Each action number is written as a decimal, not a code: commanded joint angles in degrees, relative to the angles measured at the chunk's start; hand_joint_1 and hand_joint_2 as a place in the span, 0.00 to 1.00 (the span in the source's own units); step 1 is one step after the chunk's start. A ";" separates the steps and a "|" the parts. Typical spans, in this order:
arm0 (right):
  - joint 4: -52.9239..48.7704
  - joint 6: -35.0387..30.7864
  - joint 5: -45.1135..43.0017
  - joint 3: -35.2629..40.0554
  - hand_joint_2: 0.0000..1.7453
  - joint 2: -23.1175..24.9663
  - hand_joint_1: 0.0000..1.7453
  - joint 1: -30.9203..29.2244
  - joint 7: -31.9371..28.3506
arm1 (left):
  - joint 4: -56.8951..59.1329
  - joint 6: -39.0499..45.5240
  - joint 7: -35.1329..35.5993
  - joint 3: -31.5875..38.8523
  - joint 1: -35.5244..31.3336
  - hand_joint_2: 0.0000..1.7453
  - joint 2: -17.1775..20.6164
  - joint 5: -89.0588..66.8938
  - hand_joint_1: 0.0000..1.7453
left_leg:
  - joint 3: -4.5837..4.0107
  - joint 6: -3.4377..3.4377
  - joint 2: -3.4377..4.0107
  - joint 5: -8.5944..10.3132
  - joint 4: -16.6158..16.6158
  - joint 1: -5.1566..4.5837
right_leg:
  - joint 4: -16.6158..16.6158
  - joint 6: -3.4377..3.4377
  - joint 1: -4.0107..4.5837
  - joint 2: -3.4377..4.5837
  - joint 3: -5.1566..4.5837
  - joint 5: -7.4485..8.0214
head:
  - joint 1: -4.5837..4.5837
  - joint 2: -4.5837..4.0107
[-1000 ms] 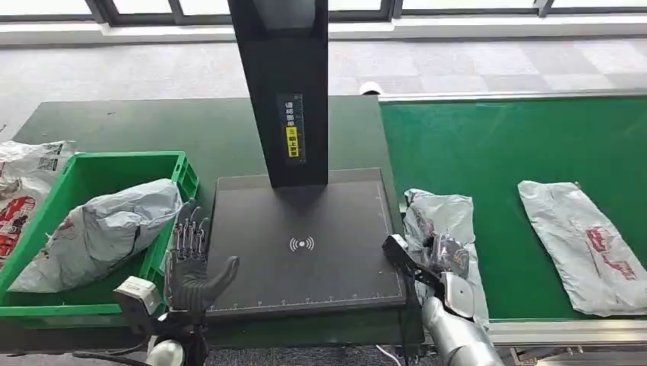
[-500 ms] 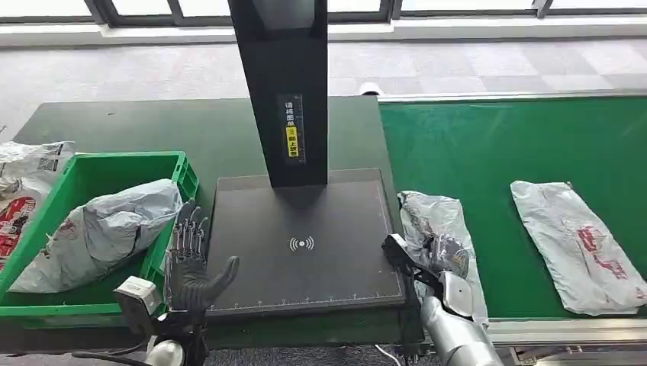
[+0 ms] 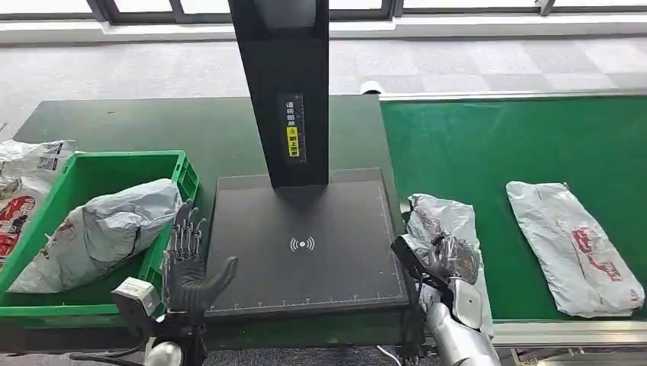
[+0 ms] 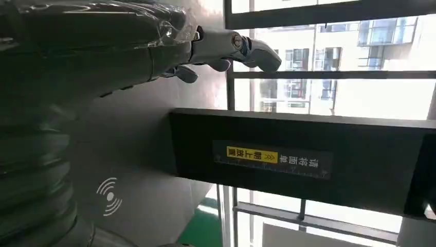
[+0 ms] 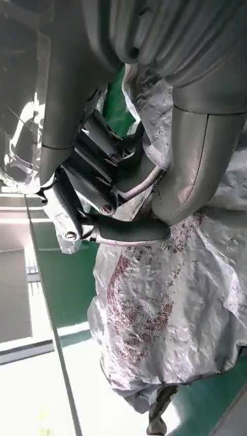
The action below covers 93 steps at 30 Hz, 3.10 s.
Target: Moved the parcel from conveyor to table for the left to box.
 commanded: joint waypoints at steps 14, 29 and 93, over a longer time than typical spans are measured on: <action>-19.42 -8.96 -6.25 -7.78 1.00 6.95 1.00 3.50 -14.45 | 1.33 0.40 0.10 3.26 0.08 1.00 -0.97 -0.15 0.00 | -0.19 -0.03 0.16 -0.03 -0.04 0.00 | -0.01 -0.06 0.01 0.11 -0.28 0.00 | 0.00 0.00; -31.39 -8.96 -14.14 -8.55 1.00 11.02 1.00 5.56 -26.44 | 2.89 0.53 -0.20 3.01 -1.06 1.00 -0.84 -0.37 0.00 | -0.22 -0.06 0.13 -0.02 -0.06 -0.01 | -0.01 -0.09 0.00 0.08 -0.30 0.00 | 0.00 0.00; 9.01 16.89 6.84 -4.80 1.00 -2.10 1.00 1.21 9.84 | 3.39 0.34 1.26 0.85 -1.85 1.00 0.23 0.17 0.00 | 0.02 0.02 0.42 -0.26 -0.14 0.05 | -0.29 -0.03 0.09 0.33 0.35 -0.02 | 0.00 0.00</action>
